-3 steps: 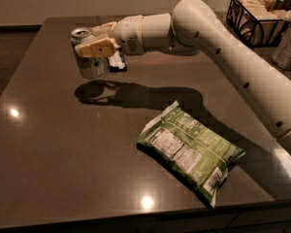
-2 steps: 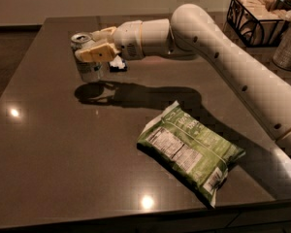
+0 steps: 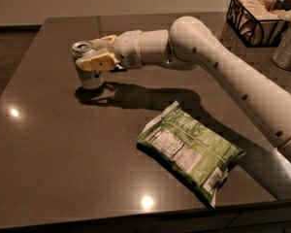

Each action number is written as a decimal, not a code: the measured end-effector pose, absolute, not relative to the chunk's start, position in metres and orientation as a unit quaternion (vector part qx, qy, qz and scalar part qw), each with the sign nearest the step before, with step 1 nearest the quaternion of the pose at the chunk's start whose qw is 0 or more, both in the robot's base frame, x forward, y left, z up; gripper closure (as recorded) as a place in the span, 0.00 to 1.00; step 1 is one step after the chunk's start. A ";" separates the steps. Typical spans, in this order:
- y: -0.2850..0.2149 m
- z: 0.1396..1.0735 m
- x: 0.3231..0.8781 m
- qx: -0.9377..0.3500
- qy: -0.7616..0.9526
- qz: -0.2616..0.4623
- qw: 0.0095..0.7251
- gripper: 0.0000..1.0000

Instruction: Place 7up can upright

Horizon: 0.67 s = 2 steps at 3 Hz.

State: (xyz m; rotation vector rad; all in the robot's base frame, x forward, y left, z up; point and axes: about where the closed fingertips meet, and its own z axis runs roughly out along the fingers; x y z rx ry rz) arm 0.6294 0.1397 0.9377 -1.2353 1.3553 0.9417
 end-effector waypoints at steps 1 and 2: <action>0.139 0.930 0.629 -0.513 0.566 0.385 0.519 0.86; 0.136 0.925 0.629 -0.513 0.566 0.379 0.522 0.61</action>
Offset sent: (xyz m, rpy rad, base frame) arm 0.0012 -0.0120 -0.0178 -0.0103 -0.0312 -0.0445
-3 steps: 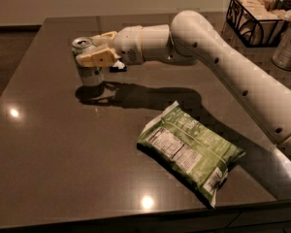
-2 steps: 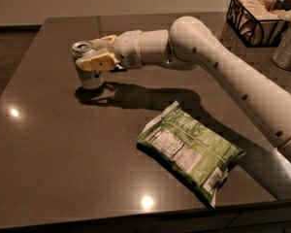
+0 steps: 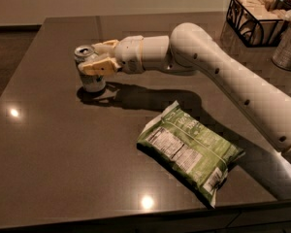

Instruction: Place 7up can upright

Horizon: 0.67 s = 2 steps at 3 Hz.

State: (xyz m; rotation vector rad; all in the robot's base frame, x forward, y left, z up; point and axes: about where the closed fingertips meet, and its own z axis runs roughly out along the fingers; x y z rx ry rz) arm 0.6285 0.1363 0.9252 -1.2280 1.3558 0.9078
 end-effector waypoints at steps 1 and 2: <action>0.134 0.923 0.628 -0.513 0.567 0.374 0.524 0.40; 0.137 0.923 0.627 -0.514 0.566 0.376 0.523 0.17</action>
Offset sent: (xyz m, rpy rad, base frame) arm -0.0003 -0.0020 -0.0024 -0.0043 -0.0053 -0.0062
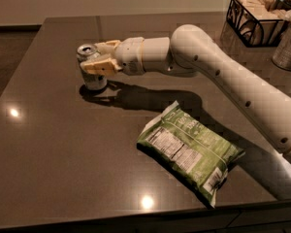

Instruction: Place 7up can upright

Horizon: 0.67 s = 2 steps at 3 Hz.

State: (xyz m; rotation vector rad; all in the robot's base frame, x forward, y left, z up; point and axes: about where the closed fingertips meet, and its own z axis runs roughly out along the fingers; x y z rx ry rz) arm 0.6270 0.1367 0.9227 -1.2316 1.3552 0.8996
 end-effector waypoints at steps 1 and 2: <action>0.139 0.923 0.626 -0.516 0.565 0.377 0.522 0.00; 0.139 0.923 0.626 -0.516 0.565 0.377 0.522 0.00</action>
Offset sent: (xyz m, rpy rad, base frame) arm -0.0010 0.0022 0.0000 0.0000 0.0001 0.0039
